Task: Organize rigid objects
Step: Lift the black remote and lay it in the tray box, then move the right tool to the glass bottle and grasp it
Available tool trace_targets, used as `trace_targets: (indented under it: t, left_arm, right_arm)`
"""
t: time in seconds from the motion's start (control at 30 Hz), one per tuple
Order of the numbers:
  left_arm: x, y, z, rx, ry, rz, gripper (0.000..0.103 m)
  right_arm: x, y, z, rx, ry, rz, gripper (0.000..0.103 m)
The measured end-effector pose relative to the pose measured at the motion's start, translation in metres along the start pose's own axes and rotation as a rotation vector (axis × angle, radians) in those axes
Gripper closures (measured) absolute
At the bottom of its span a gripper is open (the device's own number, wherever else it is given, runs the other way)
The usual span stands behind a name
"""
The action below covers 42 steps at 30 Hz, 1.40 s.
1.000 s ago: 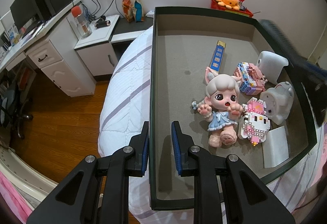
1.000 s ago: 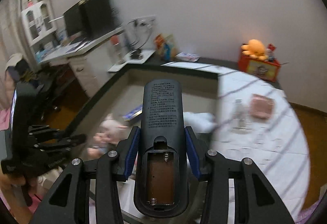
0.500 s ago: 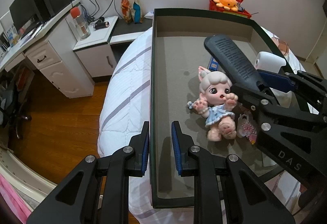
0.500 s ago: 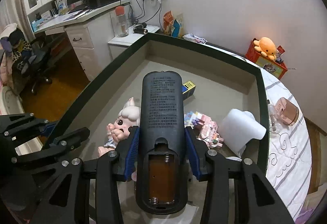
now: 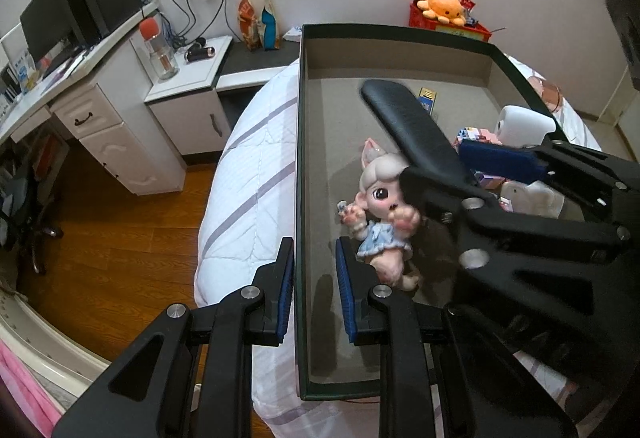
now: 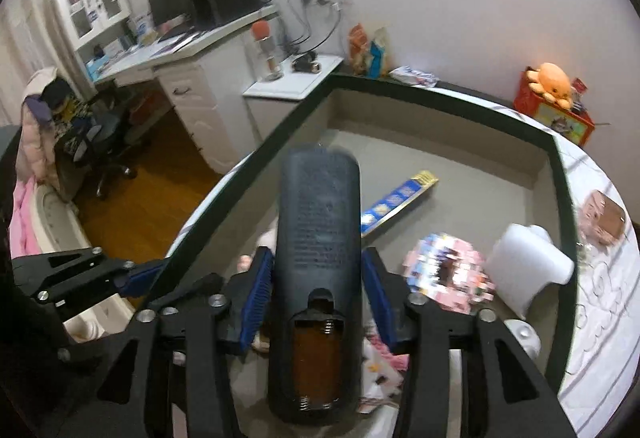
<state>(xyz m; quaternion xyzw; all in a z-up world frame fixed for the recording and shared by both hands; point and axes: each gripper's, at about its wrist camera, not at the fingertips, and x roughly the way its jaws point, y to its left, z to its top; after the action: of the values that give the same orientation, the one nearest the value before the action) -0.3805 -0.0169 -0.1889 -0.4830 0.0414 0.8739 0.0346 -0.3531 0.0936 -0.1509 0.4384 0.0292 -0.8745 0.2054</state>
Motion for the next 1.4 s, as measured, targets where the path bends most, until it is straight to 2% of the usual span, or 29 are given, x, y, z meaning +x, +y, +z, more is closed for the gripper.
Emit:
trace_targets:
  t: [0.37, 0.43, 0.5, 0.7, 0.83, 0.97, 1.17, 1.3, 1.4]
  left_arm:
    - [-0.002, 0.002, 0.000, -0.003, 0.000, -0.004, 0.083]
    - [-0.003, 0.003, 0.000, -0.001, 0.002, -0.006, 0.083]
    - [-0.002, 0.003, 0.000, -0.002, 0.002, -0.006, 0.083]
    - [0.001, 0.000, 0.002, -0.001, 0.008, 0.004, 0.083]
    - [0.003, 0.000, 0.003, -0.004, 0.013, 0.005, 0.084]
    - [0.005, -0.002, 0.002, 0.003, 0.017, 0.023, 0.084]
    - [0.008, -0.003, 0.004, 0.003, 0.026, 0.030, 0.083]
    - [0.013, -0.002, 0.008, -0.003, 0.034, 0.030, 0.084]
    - [0.016, -0.002, 0.012, -0.004, 0.034, 0.032, 0.084]
  right_arm:
    - [-0.045, -0.045, -0.002, 0.060, -0.092, -0.089, 0.045]
    - [-0.056, -0.062, -0.006, 0.078, -0.110, -0.127, 0.044]
    - [-0.067, -0.084, -0.011, 0.106, -0.119, -0.180, 0.036]
    - [-0.077, -0.149, -0.028, 0.211, -0.100, -0.289, 0.036]
    - [-0.071, -0.173, -0.036, 0.240, -0.075, -0.307, 0.036]
    - [-0.052, -0.190, -0.035, 0.255, -0.050, -0.276, 0.036]
    - [-0.017, -0.196, -0.025, 0.247, -0.026, -0.242, 0.036]
    - [-0.007, -0.198, -0.020, 0.248, -0.024, -0.262, 0.036]
    - [-0.001, -0.205, -0.018, 0.265, -0.022, -0.245, 0.036]
